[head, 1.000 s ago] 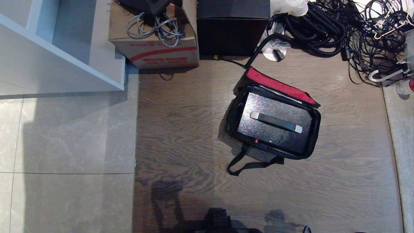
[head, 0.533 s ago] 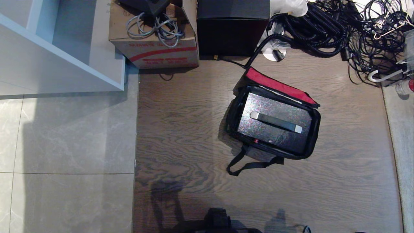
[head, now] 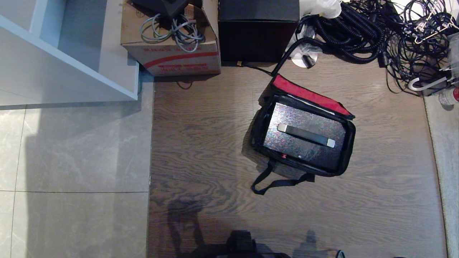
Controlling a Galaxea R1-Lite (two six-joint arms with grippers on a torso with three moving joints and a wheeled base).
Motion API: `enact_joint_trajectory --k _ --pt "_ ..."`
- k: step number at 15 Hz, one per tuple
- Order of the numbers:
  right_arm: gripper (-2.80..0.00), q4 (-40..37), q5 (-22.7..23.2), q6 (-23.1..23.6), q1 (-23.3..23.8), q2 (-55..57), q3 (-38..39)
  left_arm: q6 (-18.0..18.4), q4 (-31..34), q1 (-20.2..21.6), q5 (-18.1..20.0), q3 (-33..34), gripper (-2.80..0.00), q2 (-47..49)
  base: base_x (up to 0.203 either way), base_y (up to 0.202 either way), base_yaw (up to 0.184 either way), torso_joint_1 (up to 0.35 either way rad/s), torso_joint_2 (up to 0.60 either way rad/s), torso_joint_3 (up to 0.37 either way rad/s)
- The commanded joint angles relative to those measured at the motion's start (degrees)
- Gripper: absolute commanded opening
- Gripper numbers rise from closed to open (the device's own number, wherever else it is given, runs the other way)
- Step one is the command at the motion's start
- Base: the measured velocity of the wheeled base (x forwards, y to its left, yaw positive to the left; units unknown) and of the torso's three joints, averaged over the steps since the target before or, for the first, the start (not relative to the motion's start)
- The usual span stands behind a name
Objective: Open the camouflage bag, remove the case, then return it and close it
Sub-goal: Grip the handle
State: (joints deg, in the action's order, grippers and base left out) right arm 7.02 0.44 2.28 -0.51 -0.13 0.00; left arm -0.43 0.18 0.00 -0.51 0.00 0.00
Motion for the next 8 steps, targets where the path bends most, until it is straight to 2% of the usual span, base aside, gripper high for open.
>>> enact_joint_trajectory --k 1,8 --pt "-2.8 0.1 0.0 0.01 -0.02 0.22 2.29 -0.01 -0.01 0.0 -0.02 0.0 -2.8 0.0 0.0 0.0 0.0 0.0 0.0 0.0" --pt "-2.8 0.03 0.0 0.01 -0.02 0.22 2.29 -0.01 0.08 -0.09 -0.02 0.0 -2.8 0.0 0.0 0.0 0.0 0.0 0.0 0.0"
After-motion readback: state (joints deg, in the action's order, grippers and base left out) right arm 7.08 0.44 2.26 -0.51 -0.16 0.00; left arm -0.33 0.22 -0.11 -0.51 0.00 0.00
